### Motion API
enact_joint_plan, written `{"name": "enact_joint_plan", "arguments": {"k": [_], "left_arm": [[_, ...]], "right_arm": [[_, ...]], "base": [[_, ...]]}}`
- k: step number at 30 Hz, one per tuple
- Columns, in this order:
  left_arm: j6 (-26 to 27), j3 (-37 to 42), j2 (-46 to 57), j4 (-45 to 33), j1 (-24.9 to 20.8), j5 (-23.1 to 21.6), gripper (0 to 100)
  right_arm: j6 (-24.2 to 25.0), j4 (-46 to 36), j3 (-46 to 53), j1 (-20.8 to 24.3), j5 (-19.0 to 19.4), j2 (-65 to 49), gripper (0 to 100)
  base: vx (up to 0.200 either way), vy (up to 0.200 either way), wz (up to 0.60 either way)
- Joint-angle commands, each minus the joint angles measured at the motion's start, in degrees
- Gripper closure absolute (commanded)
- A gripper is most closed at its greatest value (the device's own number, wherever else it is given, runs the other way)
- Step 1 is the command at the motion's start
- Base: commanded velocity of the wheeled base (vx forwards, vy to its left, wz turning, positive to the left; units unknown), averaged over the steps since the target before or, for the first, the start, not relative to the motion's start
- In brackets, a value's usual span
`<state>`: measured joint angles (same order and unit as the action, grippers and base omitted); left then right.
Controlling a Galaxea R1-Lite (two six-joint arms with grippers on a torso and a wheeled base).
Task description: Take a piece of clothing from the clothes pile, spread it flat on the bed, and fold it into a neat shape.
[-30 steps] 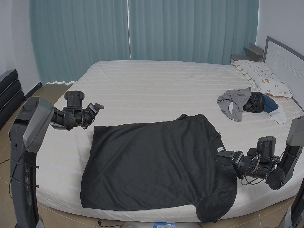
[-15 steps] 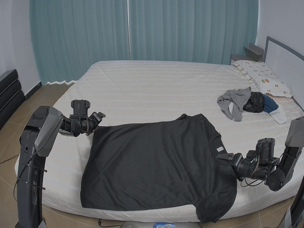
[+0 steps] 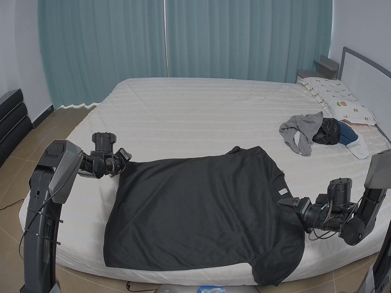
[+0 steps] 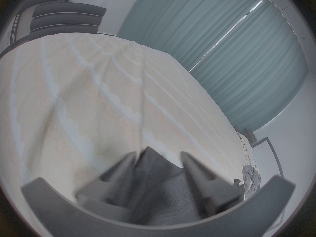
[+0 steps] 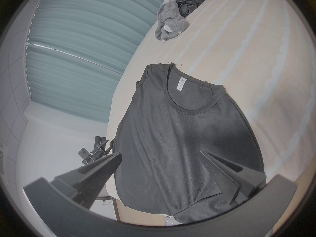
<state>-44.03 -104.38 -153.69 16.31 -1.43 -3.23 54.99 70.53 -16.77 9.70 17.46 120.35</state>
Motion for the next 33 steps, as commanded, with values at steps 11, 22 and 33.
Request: {"name": "enact_joint_plan", "arguments": {"k": [11, 22, 33], "left_arm": [[-0.53, -4.61, -1.09, 1.09, 0.37, 4.72, 100], [-0.7, -10.22, -4.69, 6.72, 0.81, 7.89, 100], [-0.7, -10.22, -5.31, 14.89, 1.25, 8.42, 100]], "right_arm": [[0.2, 4.96, 0.16, -1.09, -0.41, 1.3, 0], [-0.41, 6.19, -1.42, -6.1, -0.85, 2.09, 0], [-4.02, 6.11, -3.44, -11.02, -0.93, 7.45, 0]], "base": [[0.0, 0.0, 0.0], [0.0, 0.0, 0.0], [0.0, 0.0, 0.0]]}}
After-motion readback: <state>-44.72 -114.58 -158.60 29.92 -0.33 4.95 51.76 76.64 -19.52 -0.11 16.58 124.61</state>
